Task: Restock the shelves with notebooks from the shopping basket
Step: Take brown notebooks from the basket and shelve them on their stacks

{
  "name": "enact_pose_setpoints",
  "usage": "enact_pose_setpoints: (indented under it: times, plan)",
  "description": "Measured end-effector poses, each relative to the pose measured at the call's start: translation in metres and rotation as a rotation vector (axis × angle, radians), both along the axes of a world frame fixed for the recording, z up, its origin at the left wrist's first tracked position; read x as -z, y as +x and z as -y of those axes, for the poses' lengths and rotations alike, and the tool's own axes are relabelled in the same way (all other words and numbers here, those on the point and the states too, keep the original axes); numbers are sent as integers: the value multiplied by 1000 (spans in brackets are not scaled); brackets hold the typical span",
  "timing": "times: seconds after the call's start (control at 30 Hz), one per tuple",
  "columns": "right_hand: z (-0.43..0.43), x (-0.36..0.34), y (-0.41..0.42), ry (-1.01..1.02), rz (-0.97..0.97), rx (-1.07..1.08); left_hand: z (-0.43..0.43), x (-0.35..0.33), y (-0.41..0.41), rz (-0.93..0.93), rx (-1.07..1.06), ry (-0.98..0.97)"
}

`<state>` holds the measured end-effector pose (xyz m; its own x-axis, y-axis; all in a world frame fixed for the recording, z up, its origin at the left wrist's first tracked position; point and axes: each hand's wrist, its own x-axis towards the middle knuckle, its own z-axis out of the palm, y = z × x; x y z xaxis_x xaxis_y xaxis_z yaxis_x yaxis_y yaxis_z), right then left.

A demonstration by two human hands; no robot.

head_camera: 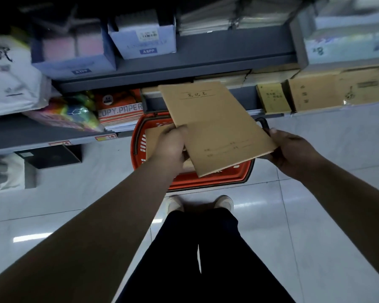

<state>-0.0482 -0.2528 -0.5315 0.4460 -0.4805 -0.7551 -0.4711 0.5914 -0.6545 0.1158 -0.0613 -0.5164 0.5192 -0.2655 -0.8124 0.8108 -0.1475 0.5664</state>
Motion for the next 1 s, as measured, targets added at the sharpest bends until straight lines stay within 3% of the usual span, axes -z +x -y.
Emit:
enact_pose_setpoints:
  times: [0.47, 1.0]
  plan:
    - [-12, -164, -9, -60, 271, 111, 2, -164, 21, 129, 217, -231]
    - [-22, -275, -9, -144, 406, 222, 14, -270, 28, 189, 272, -405]
